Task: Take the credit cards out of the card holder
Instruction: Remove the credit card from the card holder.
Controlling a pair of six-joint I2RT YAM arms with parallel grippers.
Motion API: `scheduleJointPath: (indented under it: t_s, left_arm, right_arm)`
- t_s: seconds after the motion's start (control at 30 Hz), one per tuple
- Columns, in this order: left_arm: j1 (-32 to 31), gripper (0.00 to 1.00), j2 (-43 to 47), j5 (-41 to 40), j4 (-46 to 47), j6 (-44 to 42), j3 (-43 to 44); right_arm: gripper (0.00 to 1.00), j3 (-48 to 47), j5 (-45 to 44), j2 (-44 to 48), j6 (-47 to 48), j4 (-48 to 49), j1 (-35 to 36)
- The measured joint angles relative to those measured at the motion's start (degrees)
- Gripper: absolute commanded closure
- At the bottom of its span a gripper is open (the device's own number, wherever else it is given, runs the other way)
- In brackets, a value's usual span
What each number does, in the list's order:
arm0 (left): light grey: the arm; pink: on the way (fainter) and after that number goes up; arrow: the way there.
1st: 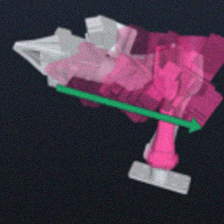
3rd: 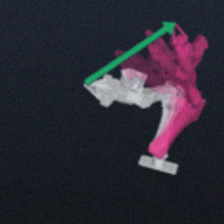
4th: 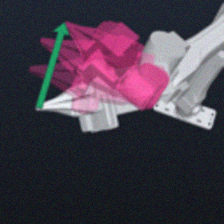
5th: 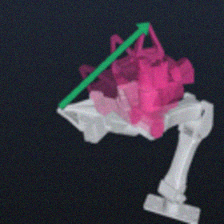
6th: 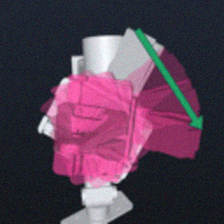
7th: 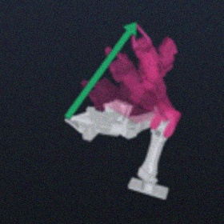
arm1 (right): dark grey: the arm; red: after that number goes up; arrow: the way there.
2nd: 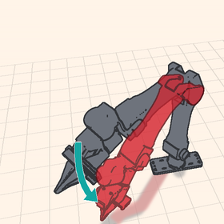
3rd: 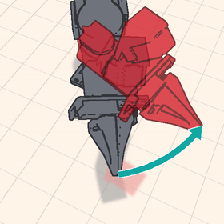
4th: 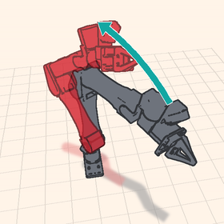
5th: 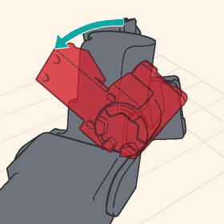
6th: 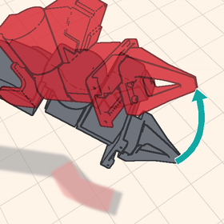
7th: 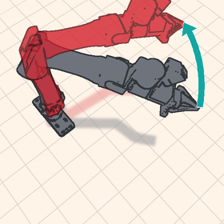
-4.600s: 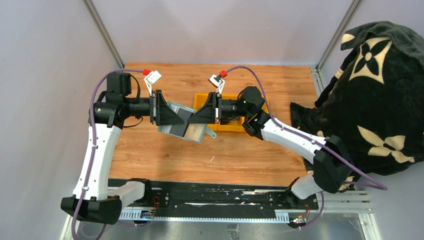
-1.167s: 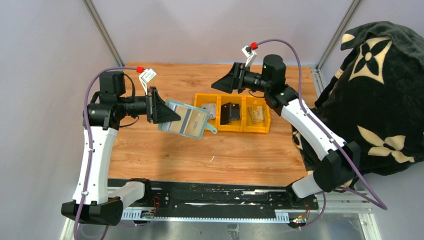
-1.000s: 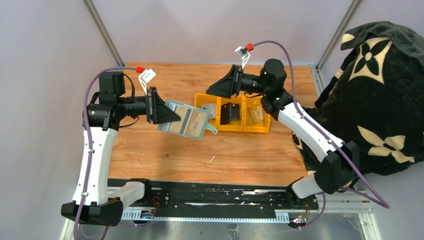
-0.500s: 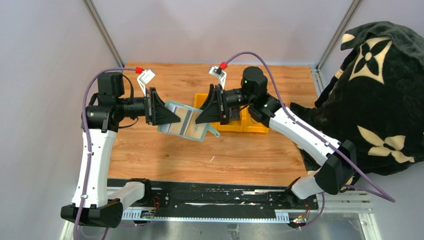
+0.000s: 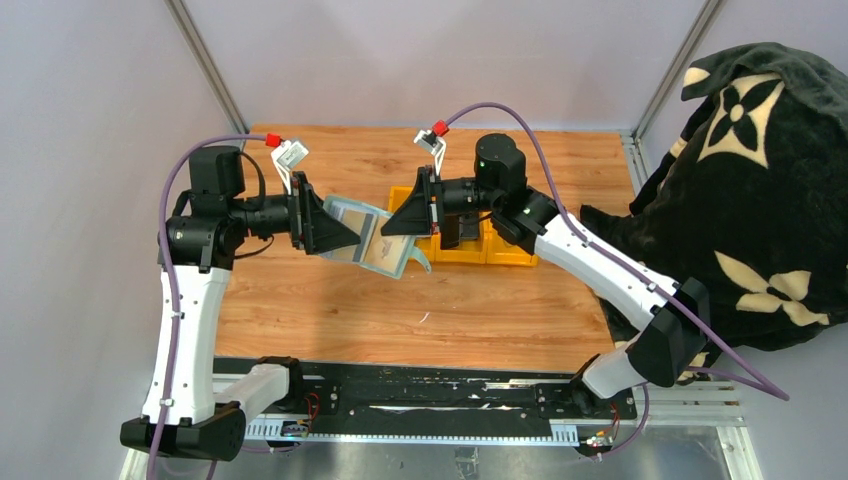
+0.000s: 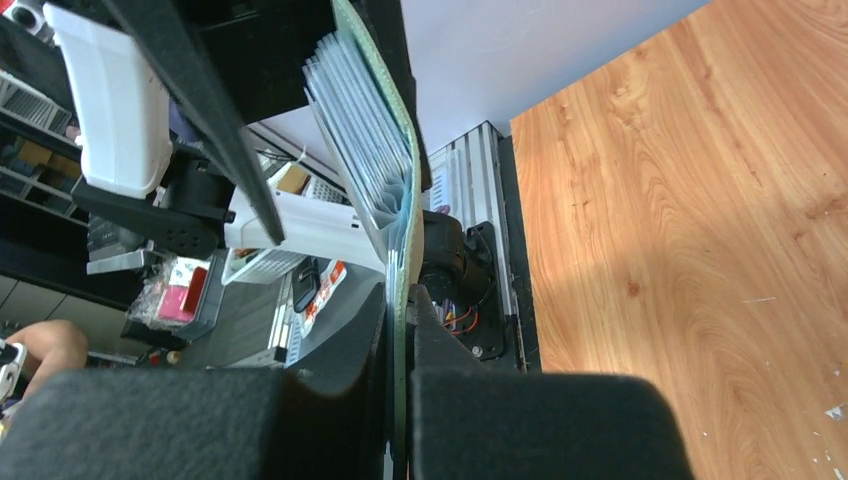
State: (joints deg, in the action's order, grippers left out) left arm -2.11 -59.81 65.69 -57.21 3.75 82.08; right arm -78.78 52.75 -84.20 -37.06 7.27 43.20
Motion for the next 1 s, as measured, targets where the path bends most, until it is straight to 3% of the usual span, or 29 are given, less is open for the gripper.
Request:
scheduleJointPath:
  t_s: [0.13,0.5,0.63,0.73,1.0]
  left_arm:
    - [0.0,0.35,1.2,1.1,0.0,-0.8,-0.5]
    - [0.0,0.62,2.5,3.5,0.1,-2.0,-0.6]
    - [0.0,0.27,2.5,0.6,0.1,-2.1,-0.6]
    - [0.0,0.14,2.3,-1.7,-0.2,-2.9,-0.6]
    - [-1.7,0.03,4.8,-1.6,-0.7,-8.5,-1.5]
  right_arm:
    - [1.0,0.7,-2.0,0.0,-0.8,0.2,0.0]
    - [1.0,1.8,-4.6,0.6,-1.1,0.0,-0.3]
    - [1.0,1.9,-5.2,1.3,-1.3,-0.1,-0.3]
    - [1.0,1.8,-6.4,2.2,-1.2,-1.6,-0.3]
    - [1.0,-3.1,-17.4,2.7,-0.2,-13.4,3.0]
